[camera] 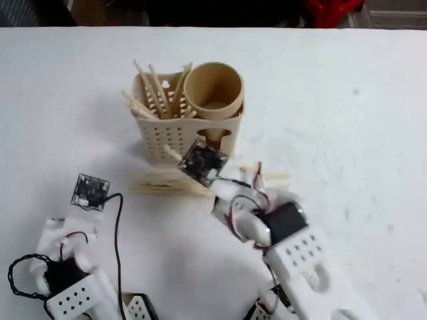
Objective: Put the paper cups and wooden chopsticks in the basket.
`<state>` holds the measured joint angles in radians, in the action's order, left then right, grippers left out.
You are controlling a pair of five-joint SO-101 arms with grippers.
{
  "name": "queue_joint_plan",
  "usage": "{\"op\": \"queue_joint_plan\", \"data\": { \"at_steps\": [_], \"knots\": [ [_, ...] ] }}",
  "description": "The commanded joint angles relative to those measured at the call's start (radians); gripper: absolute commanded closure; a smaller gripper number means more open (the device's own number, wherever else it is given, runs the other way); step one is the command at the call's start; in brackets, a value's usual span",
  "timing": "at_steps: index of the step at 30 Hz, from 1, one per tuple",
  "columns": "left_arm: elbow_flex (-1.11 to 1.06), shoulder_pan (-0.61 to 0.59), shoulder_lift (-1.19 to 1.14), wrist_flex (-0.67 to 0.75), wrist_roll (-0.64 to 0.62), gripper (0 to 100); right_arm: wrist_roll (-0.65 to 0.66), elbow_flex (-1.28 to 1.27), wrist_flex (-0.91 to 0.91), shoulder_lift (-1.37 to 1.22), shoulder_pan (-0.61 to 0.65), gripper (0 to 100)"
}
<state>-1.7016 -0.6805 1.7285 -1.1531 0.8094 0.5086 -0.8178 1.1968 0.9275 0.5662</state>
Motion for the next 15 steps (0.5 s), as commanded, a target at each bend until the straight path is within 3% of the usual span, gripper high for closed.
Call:
{"op": "queue_joint_plan", "data": {
  "at_steps": [1,9,15],
  "knots": [
    [0.003,0.012,-0.004,-0.003,-0.002,92,-0.084,0.213,0.027,0.045,0.015,98.1],
    [0.003,0.012,-0.005,-0.003,-0.002,92,-0.319,0.764,-0.176,-0.260,0.015,98.1],
    [0.003,0.012,-0.005,-0.003,-0.002,92,-0.494,1.010,-0.469,-0.616,0.015,98.1]
  ]
}}
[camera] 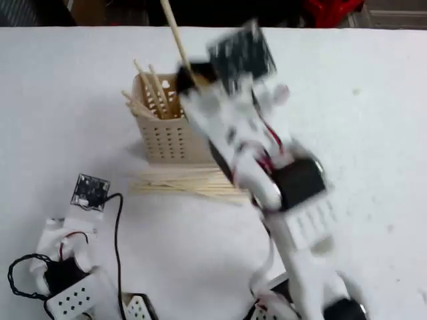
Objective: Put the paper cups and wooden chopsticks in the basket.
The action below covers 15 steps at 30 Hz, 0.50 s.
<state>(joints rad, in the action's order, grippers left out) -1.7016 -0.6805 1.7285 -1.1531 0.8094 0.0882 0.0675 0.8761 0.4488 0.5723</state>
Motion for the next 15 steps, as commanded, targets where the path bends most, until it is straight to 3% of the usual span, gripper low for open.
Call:
{"op": "queue_joint_plan", "data": {
  "at_steps": [1,9,15],
  "knots": [
    [0.003,0.012,-0.005,-0.003,-0.002,92,-0.087,0.143,-0.199,-0.186,0.010,98.1],
    [0.003,0.012,-0.005,-0.005,-0.002,92,-0.081,0.138,-0.381,-0.360,0.008,98.1],
    [0.003,0.012,-0.005,-0.006,-0.002,92,-0.075,-0.141,-0.599,-0.314,0.010,98.1]
  ]
}}
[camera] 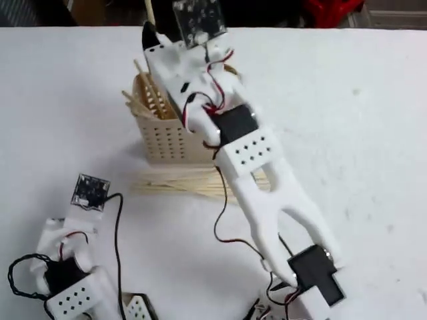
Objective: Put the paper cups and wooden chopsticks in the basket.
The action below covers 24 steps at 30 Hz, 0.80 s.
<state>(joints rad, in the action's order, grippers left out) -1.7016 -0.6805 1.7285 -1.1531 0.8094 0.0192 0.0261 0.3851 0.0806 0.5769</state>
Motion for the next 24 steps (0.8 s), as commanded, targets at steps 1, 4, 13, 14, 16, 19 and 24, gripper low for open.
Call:
{"op": "queue_joint_plan", "data": {
  "at_steps": [1,4,13,14,16,19,24],
  "knots": [
    [0.003,0.012,-0.005,-0.006,-0.002,92,-0.006,-0.157,-0.139,0.081,0.005,98.1],
    [0.003,0.012,-0.005,-0.006,-0.002,92,-0.003,-0.293,-0.170,0.170,0.005,98.1],
    [0.003,0.012,-0.005,-0.005,-0.002,92,0.064,-0.405,0.004,0.355,0.007,75.9],
    [0.003,0.012,-0.005,-0.005,-0.002,92,0.066,-0.405,0.047,0.378,0.015,75.8],
    [0.003,0.012,-0.005,-0.003,-0.002,92,0.064,-0.404,0.151,0.438,0.033,75.8],
    [0.003,0.012,-0.005,-0.003,-0.002,92,0.064,-0.402,0.334,0.561,0.087,75.9],
    [0.003,0.012,-0.005,-0.003,-0.002,92,0.166,-0.264,0.654,0.674,0.139,82.7]
  ]
}}
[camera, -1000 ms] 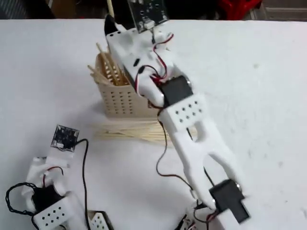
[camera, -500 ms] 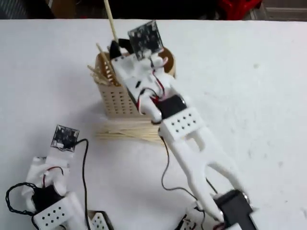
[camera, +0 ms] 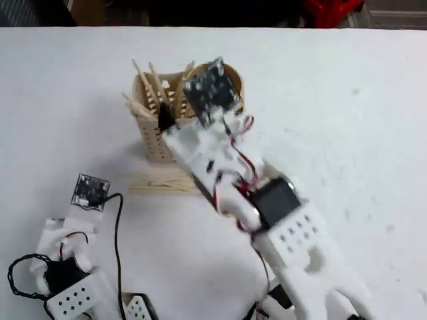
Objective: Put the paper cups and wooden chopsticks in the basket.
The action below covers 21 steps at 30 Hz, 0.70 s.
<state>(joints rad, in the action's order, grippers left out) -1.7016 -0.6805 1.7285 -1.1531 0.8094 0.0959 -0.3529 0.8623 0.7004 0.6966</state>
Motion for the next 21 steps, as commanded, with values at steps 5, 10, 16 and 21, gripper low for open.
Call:
{"op": "queue_joint_plan", "data": {
  "at_steps": [5,10,16,21],
  "knots": [
    [0.003,0.012,-0.005,-0.003,-0.002,92,0.221,0.336,0.621,-0.082,0.019,85.1],
    [0.003,0.012,-0.005,-0.003,-0.002,92,0.334,0.354,0.806,-0.231,0.016,76.9],
    [0.003,0.012,-0.005,-0.008,0.000,92,0.460,0.170,0.768,-0.225,0.068,87.2],
    [0.003,0.012,-0.005,-0.006,0.000,92,0.568,-0.238,0.483,-0.145,0.070,82.8]
  ]
}}
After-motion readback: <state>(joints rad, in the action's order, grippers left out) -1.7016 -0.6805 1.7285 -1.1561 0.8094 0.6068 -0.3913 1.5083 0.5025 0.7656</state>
